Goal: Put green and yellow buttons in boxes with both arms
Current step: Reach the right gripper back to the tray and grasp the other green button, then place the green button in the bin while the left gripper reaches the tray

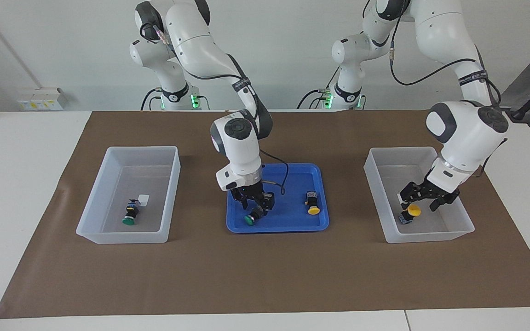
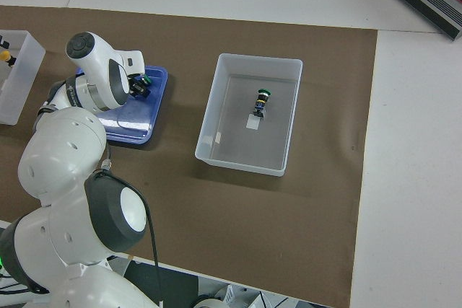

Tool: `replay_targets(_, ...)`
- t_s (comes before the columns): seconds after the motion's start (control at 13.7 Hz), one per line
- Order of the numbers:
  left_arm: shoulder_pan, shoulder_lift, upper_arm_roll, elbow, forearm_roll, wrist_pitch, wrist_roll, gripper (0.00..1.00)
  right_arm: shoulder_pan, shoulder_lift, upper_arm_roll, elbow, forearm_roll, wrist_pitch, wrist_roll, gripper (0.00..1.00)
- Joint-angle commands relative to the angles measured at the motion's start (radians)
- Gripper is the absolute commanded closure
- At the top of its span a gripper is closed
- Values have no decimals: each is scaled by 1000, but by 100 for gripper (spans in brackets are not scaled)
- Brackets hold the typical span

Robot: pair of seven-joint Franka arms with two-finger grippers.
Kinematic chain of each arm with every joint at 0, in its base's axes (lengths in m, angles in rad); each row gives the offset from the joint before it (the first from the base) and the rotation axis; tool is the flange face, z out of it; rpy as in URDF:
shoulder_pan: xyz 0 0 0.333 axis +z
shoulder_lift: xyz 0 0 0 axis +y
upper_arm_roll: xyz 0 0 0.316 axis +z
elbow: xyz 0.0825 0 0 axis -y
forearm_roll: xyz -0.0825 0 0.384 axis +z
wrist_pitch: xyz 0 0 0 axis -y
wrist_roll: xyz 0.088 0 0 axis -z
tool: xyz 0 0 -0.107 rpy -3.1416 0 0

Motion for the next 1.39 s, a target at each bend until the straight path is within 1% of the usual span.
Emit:
replay_targets(0.0, -105, 5, 14, 81, -13, -76, -157, 0, 9, 8, -1, 12, 3, -1, 56, 100)
replay_targets(0.15, -203, 4, 17, 73, -13, -57, -286, 0, 6, -7, -3, 25, 0, -46, 58, 100)
replay_targets(0.22, -231, 4, 17, 69, -8, -41, -333, 0, 1, -28, -3, 25, 0, -72, 55, 100)
replay_targets(0.29, -260, 2, 15, 52, -2, -11, -382, 0, -6, -70, -4, 23, 0, -112, 50, 100)
replay_targets(0.44, -314, -13, 15, -37, 0, 103, -449, 6, -32, -160, -9, 20, -8, -215, 23, 100)
replay_targets(0.51, -339, -16, 15, -75, -2, 151, -464, 10, -55, -208, -9, 11, -11, -262, -35, 100)
replay_targets(0.58, -354, -13, 14, -109, -2, 191, -469, 10, -87, -246, -9, 9, -11, -316, -106, 100)
replay_targets(0.73, -366, -1, 12, -176, 0, 289, -469, 14, -149, -294, -11, 8, -14, -417, -279, 100)
replay_targets(0.88, -402, 25, 14, -219, -2, 360, -470, 18, -245, -329, -12, -6, -16, -508, -532, 100)
replay_targets(0.95, -402, 28, 14, -241, 0, 384, -470, 21, -294, -354, -12, -36, -16, -527, -670, 100)
replay_targets(1.1, -414, 28, 14, -273, 0, 415, -470, 24, -382, -398, -12, -119, -16, -527, -862, 100)
replay_targets(1.32, -425, 30, 14, -305, 0, 438, -469, 28, -505, -455, -11, -279, -14, -444, -1063, 100)
